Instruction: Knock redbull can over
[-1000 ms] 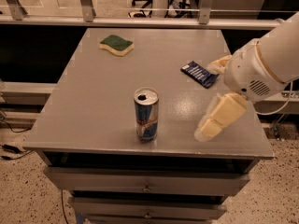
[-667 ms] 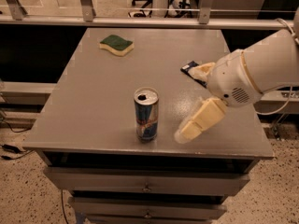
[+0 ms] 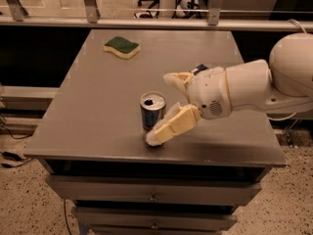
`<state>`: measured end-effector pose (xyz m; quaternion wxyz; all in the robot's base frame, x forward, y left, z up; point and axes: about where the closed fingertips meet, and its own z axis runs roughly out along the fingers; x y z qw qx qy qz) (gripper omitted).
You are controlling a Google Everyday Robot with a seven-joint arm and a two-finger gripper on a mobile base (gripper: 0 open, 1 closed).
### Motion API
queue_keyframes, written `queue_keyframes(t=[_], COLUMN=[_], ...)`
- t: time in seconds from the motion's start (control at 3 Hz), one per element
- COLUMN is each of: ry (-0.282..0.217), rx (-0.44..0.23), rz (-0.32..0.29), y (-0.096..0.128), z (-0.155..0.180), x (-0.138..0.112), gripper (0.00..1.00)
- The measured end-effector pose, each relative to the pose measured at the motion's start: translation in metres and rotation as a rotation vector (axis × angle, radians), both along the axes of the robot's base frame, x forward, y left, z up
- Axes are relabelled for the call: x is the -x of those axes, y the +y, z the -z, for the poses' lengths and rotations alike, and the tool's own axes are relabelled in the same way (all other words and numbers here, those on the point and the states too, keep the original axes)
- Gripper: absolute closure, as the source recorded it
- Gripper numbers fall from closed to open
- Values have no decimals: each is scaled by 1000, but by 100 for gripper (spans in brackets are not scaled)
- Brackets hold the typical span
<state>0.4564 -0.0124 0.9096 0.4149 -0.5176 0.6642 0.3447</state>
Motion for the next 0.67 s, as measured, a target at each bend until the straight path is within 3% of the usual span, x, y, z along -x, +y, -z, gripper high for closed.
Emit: queue_keyframes(t=[0.33,0.67], ry=[4,6], rx=[-73,-109], rz=[-16,-16], y=[20,29], z=[3,6], x=[-3,-9], gripper=[12,36])
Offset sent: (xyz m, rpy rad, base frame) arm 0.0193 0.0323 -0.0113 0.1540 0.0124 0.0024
